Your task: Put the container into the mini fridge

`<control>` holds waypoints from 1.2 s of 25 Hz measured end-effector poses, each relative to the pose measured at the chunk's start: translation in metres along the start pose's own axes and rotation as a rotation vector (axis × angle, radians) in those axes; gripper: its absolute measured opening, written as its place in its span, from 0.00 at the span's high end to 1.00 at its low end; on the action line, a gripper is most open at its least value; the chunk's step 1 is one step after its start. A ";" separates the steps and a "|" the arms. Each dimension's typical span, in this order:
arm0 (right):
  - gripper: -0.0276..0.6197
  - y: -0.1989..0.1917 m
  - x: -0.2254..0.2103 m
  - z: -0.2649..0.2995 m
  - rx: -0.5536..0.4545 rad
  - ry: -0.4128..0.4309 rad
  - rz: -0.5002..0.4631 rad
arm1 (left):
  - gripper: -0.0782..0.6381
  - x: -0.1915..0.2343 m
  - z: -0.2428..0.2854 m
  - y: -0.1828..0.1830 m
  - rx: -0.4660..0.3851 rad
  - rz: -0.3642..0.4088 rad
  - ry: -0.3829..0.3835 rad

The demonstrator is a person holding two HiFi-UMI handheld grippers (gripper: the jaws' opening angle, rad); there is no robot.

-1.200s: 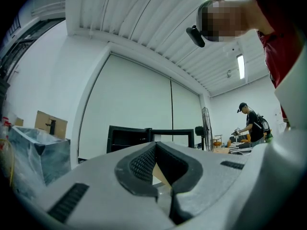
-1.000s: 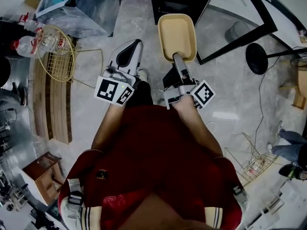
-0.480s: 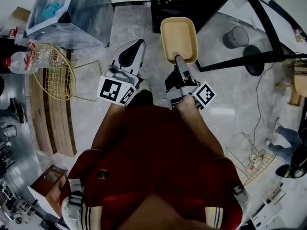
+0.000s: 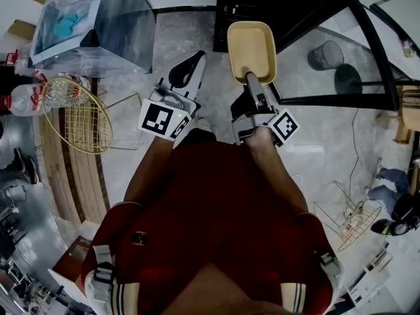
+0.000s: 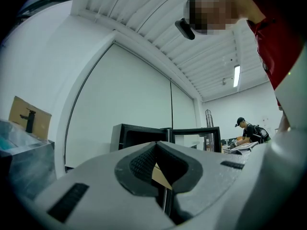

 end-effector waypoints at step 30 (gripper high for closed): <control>0.59 0.079 -0.100 0.089 -0.003 -0.144 -0.006 | 0.88 0.061 0.099 -0.045 0.029 -0.003 0.050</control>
Point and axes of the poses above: the fingertips, and each gripper's own axes: z forward along the fingers, x to its left, y out of its top, the point moved 6 cm from there along -z, backward along the fingers, and after that the axes turned 10 degrees about y, right-handed, at the moved point
